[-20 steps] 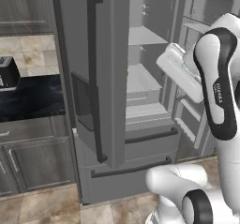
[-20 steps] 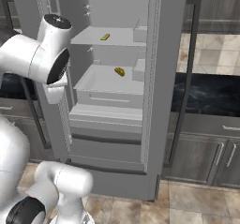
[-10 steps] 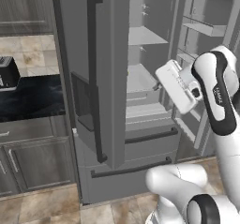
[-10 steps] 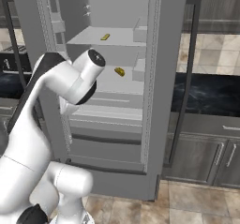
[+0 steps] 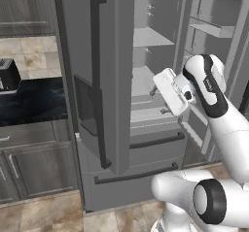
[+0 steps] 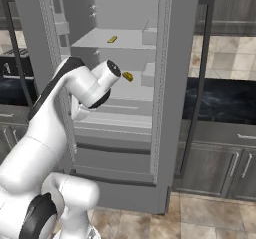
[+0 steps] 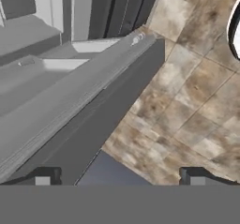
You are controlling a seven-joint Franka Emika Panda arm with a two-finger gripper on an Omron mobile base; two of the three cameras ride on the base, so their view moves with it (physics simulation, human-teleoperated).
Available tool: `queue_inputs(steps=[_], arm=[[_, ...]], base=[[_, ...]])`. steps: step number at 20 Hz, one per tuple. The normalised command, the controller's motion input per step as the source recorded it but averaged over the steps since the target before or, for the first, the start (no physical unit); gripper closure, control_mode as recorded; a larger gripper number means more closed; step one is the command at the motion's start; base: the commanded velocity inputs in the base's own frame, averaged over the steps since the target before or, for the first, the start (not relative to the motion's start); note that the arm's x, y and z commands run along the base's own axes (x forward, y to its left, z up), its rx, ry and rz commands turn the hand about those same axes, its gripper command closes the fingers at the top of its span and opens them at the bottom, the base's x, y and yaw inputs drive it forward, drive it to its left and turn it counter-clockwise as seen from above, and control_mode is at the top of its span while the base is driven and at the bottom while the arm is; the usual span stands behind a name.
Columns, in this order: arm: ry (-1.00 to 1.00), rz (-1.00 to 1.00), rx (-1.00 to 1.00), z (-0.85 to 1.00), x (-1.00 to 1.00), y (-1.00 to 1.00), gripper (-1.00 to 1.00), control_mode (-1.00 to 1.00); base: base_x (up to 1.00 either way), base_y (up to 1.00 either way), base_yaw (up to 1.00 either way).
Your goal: Retrieve the butter from the fridge and place it on a plate on the dining table. Then retrieve the butter knife by the fridge and place it near the plate.
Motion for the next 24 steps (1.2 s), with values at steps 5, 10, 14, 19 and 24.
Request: queue_inputs(steps=[5,10,14,19,24], arm=[[0.15,0.0,0.03,-0.74,0.47,0.23,-1.0,-1.0],[0.08,0.0,0.0,-0.59,0.46,0.38,-1.0,-1.0],[0.09,0.0,0.1,-0.41,0.54,0.17,-1.0,-1.0],[0.09,-0.01,0.18,-0.17,0.59,0.04,-1.0,-1.0],[0.04,0.0,0.09,-0.18,0.19,0.39,-1.0,-1.0]], base=[[0.0,0.0,0.0],[0.0,0.0,0.0],[0.0,0.0,0.0],[0.0,0.0,0.0],[0.0,0.0,0.0]])
